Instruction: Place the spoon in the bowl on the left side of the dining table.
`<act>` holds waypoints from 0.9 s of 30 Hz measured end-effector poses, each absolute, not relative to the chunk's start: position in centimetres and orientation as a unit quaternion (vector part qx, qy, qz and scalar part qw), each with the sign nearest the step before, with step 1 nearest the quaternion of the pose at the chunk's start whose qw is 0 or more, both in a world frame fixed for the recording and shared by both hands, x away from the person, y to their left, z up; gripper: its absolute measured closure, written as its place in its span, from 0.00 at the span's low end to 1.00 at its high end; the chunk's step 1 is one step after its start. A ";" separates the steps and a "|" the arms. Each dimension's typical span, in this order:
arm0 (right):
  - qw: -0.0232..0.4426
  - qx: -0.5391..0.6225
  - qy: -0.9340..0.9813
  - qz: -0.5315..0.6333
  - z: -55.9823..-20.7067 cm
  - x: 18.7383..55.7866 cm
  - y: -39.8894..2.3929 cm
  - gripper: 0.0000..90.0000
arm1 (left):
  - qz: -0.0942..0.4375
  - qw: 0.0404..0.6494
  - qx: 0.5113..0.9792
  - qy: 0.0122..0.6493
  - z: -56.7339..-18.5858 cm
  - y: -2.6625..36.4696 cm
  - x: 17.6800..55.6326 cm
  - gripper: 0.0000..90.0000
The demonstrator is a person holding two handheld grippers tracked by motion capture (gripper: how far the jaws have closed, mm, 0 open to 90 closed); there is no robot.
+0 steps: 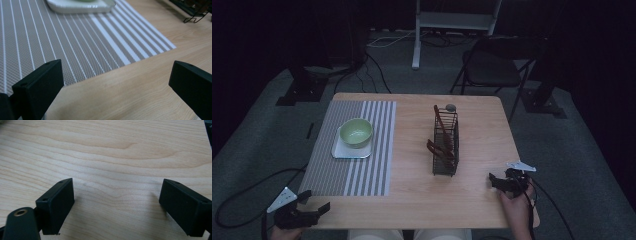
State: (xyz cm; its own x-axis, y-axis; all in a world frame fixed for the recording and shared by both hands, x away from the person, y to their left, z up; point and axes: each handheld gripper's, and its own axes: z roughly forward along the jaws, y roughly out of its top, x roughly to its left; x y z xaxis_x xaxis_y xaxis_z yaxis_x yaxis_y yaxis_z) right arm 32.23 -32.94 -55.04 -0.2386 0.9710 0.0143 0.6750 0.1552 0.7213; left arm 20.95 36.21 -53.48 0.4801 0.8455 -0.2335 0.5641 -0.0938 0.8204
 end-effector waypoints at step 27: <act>0.236 0.569 0.723 0.313 -55.0 32.2 -32.9 0.14 | 0.129 0.441 0.764 0.453 -52.6 34.0 21.6 0.00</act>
State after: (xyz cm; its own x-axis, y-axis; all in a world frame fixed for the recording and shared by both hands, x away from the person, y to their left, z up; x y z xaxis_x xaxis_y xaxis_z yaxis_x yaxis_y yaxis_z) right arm 32.21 -32.92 -55.04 -0.2419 0.9702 0.0141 0.6746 0.1577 0.7211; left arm 21.56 33.95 -52.58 0.5563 0.8061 -0.2018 0.5780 -0.2009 0.7909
